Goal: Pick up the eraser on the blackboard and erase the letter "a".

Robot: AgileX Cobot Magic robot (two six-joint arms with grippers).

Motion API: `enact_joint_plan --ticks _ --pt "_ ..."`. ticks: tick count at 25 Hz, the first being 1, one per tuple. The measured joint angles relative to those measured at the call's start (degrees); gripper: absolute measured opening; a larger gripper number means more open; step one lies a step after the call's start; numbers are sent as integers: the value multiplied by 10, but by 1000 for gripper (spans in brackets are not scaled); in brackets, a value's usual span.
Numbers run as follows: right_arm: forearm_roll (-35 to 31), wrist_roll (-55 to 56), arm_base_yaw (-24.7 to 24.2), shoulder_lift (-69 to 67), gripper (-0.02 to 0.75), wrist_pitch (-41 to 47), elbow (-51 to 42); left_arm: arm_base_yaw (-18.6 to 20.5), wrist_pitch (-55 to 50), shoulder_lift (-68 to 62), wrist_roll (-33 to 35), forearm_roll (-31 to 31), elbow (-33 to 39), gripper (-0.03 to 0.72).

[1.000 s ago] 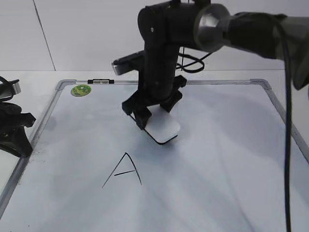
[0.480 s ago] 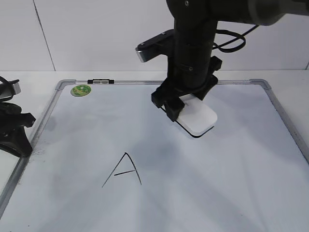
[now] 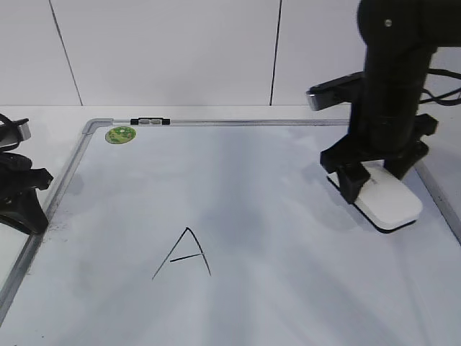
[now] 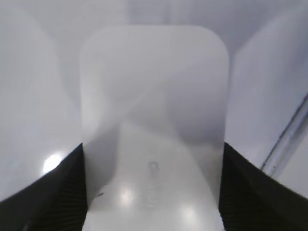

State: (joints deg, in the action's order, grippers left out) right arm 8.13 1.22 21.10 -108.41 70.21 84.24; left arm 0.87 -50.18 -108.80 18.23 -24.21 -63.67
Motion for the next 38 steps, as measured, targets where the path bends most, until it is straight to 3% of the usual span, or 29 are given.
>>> enact_joint_plan --ticks 7,12,32,38 --pt "-10 26 -105 15 564 -12 -45 0 0 0 0 0 0 92" --pt "-21 36 -142 16 564 -33 -47 0 0 0 0 0 0 95" --pt "-21 59 -152 -25 564 -94 -48 0 0 0 0 0 0 103" --pt "-19 60 -175 -25 564 -108 -48 0 0 0 0 0 0 106"
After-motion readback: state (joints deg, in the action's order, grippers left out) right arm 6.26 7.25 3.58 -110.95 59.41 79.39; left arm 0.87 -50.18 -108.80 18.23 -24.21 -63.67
